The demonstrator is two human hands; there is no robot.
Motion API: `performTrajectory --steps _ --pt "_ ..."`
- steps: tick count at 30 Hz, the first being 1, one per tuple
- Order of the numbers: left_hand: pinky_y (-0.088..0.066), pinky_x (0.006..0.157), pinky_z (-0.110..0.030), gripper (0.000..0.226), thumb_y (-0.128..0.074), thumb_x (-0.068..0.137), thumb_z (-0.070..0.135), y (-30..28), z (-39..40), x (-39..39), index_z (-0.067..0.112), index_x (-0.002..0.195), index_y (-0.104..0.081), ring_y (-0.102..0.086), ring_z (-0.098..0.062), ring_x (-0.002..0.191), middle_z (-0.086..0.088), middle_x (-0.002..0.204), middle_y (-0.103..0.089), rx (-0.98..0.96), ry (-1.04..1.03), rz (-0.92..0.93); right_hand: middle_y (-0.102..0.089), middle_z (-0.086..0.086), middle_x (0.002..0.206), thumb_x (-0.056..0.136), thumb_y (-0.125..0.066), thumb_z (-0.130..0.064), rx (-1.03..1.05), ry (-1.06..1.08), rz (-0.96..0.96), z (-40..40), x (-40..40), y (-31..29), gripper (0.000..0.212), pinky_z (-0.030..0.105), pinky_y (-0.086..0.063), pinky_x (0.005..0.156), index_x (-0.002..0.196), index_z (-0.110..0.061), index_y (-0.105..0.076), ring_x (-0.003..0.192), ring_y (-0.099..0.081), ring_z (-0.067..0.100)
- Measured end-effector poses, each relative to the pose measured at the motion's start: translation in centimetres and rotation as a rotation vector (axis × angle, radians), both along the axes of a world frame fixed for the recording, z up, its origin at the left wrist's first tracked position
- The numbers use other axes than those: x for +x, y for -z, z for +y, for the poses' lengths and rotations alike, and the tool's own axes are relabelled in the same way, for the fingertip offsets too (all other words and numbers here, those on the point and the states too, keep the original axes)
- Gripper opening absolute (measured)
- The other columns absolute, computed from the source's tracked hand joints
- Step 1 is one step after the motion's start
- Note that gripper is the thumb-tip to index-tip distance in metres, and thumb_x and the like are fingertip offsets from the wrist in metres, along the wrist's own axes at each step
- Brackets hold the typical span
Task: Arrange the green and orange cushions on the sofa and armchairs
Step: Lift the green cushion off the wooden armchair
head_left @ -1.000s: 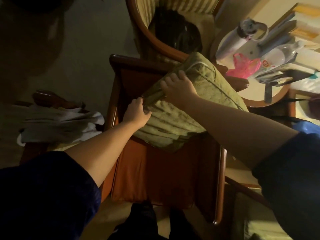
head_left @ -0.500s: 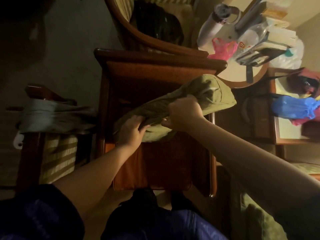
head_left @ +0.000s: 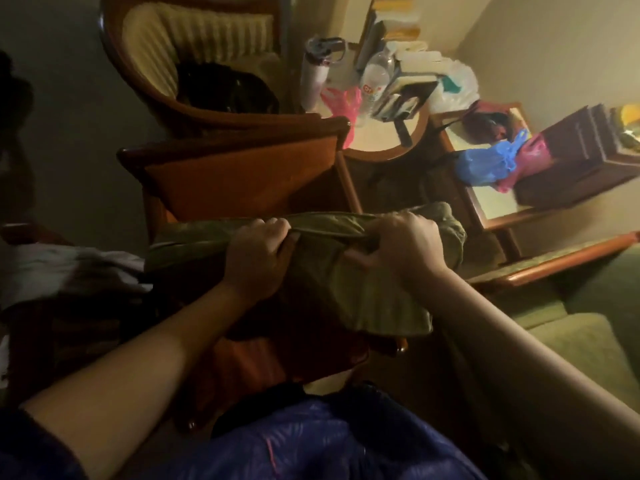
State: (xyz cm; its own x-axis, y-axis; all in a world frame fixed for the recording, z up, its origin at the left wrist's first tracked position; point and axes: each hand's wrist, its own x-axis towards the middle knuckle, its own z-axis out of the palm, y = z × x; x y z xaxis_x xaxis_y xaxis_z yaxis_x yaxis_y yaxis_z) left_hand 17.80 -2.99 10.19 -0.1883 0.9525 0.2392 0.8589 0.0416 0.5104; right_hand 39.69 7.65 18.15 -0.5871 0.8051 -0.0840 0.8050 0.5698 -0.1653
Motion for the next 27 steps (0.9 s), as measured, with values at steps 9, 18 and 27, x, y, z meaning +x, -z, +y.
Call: performTrajectory --steps 9,18,27 --pt "-0.045 0.051 -0.034 0.04 -0.041 0.103 0.043 -7.8 -0.9 15.4 0.018 0.079 -0.061 -0.065 -0.028 0.062 -0.001 0.068 -0.065 0.038 0.46 0.065 -0.051 -0.014 0.052 0.072 -0.053 -0.077 0.141 0.374 0.183 -11.5 19.0 -3.9 0.049 0.026 -0.039 0.053 0.05 -0.035 -0.038 0.051 -0.055 0.012" --pt "-0.05 0.053 -0.04 0.049 -0.034 0.103 0.05 -8.7 -5.3 39.7 0.018 0.087 -0.068 -0.069 -0.037 0.067 -0.005 0.076 -0.072 0.15 0.805 0.222 -0.074 -0.004 0.075 0.068 -0.05 -0.081 0.213 0.825 0.098 -26.1 40.5 -4.6 0.061 0.027 -0.035 0.062 0.076 -0.027 -0.076 0.076 -0.071 0.022" --pt "-0.051 0.053 -0.04 0.055 -0.03 0.103 0.057 -9.5 -7.5 62.9 0.021 0.087 -0.068 -0.068 -0.037 0.065 -0.004 0.074 -0.072 0.186 1.144 0.136 -0.079 0.002 0.102 0.069 -0.062 -0.074 0.261 1.228 0.177 -35.3 58.7 -5.0 0.071 0.028 -0.043 0.075 0.11 -0.018 -0.079 0.097 -0.073 0.023"
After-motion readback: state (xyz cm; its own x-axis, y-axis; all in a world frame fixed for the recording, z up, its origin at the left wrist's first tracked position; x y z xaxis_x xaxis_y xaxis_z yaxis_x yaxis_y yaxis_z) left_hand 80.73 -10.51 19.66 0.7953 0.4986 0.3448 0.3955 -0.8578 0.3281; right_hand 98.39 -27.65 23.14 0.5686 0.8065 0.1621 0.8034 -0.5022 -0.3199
